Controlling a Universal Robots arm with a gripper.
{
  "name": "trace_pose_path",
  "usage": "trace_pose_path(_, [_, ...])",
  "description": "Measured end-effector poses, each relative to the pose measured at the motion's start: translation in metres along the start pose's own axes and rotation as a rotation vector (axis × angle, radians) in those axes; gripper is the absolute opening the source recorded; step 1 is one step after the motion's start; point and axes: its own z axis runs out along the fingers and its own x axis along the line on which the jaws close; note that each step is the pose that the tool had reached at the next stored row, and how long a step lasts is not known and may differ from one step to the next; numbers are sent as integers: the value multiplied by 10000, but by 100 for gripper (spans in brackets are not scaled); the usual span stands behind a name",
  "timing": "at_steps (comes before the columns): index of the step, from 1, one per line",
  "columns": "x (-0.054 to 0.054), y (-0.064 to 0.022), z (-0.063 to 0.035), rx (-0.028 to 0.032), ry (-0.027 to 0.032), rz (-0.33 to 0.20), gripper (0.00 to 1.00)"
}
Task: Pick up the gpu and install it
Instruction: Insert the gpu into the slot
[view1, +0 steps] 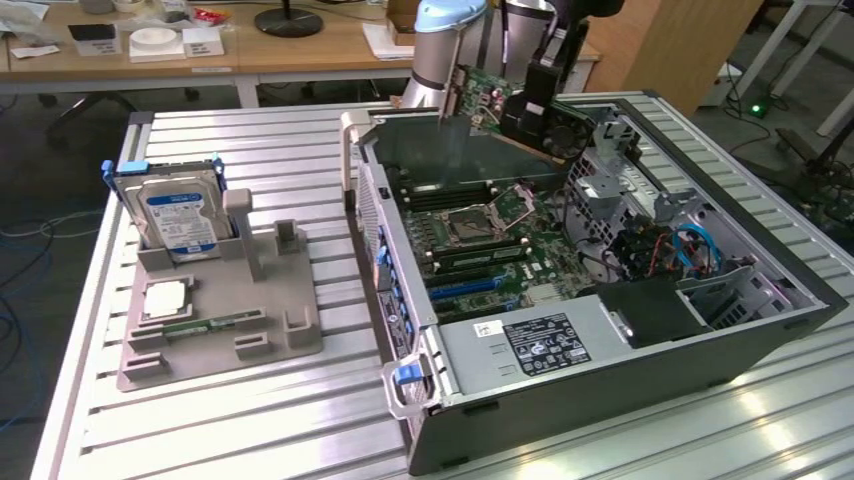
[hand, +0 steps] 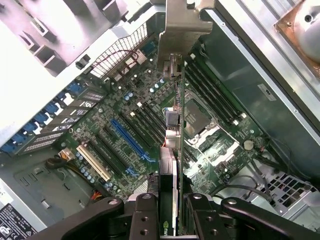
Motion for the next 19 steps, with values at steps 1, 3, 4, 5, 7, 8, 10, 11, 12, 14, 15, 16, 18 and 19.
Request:
trace_pose_path(1, [0,0,0,0,2,-53,27])
trace_pose_path(3, [0,0,1,-1,4,-159,27])
trace_pose_path(4, [0,0,1,-1,6,-216,27])
trace_pose_path(5, [0,0,1,-1,8,-268,27])
trace_pose_path(7, [0,0,2,-1,11,-372,27])
trace_pose_path(8, [0,0,2,-1,13,-424,27])
trace_pose_path(10, [0,0,3,-2,16,-530,27])
trace_pose_path(11, [0,0,3,-1,18,-583,27])
trace_pose_path(12, [0,0,3,-1,20,-638,27])
trace_pose_path(14, [0,0,3,-2,23,-742,27])
trace_pose_path(15, [0,0,4,-2,24,-796,27])
trace_pose_path(16, [0,0,4,-2,26,-849,27])
trace_pose_path(18, [0,0,4,-2,30,-955,27])
trace_pose_path(19, [0,0,5,-2,31,-1011,27])
